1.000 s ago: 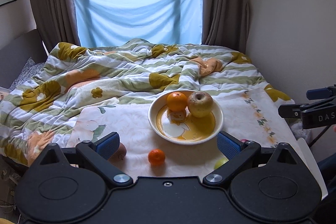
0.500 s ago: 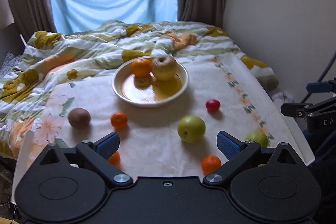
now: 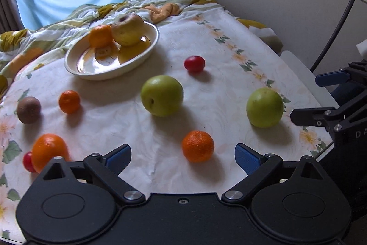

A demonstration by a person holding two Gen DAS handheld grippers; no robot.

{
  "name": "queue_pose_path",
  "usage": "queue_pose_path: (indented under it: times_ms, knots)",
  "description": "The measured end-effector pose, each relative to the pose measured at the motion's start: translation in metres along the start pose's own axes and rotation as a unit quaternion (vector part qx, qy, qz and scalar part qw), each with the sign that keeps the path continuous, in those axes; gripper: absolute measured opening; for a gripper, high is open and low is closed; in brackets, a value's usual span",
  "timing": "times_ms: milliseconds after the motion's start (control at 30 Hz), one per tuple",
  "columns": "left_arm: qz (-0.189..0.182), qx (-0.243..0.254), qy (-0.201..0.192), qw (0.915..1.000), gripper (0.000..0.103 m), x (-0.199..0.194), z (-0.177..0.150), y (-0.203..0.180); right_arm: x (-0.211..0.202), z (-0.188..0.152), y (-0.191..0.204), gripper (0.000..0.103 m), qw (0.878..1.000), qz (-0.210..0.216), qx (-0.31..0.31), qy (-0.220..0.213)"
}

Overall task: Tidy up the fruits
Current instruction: 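Grasp the tangerine with the left tool while the right tool grasps the green pomelo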

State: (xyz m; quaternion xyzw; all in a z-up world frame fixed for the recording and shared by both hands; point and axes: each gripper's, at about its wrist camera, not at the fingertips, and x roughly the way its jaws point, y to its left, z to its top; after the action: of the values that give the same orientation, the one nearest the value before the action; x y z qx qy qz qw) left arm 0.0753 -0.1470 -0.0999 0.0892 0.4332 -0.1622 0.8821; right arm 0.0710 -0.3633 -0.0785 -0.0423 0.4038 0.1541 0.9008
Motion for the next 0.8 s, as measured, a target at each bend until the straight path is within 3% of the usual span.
queue_pose_path:
  times_ms: [167,300,400,500,800]
  knots:
    - [-0.003,0.007,0.004,1.0,0.082,0.017,-0.002,-0.008,0.01,-0.013,-0.001,0.103,1.0,0.005,0.001,0.01]
    - [-0.005,0.007,0.008,0.9999,0.067,0.026,-0.002,-0.011,0.017,-0.015,-0.001,0.103,1.0,0.01,0.003,0.014]
    - [-0.001,0.015,0.011,0.9998,0.041,0.03,-0.003,-0.013,0.02,-0.015,-0.001,0.103,1.0,0.015,0.008,0.012]
    - [0.0,0.018,0.009,0.9998,0.04,0.029,-0.004,-0.012,0.024,-0.015,0.002,0.102,1.0,0.018,0.005,0.011]
    - [0.002,0.016,0.012,0.9998,0.039,0.026,-0.007,-0.009,0.038,-0.009,0.01,0.083,0.999,0.031,-0.003,0.017]
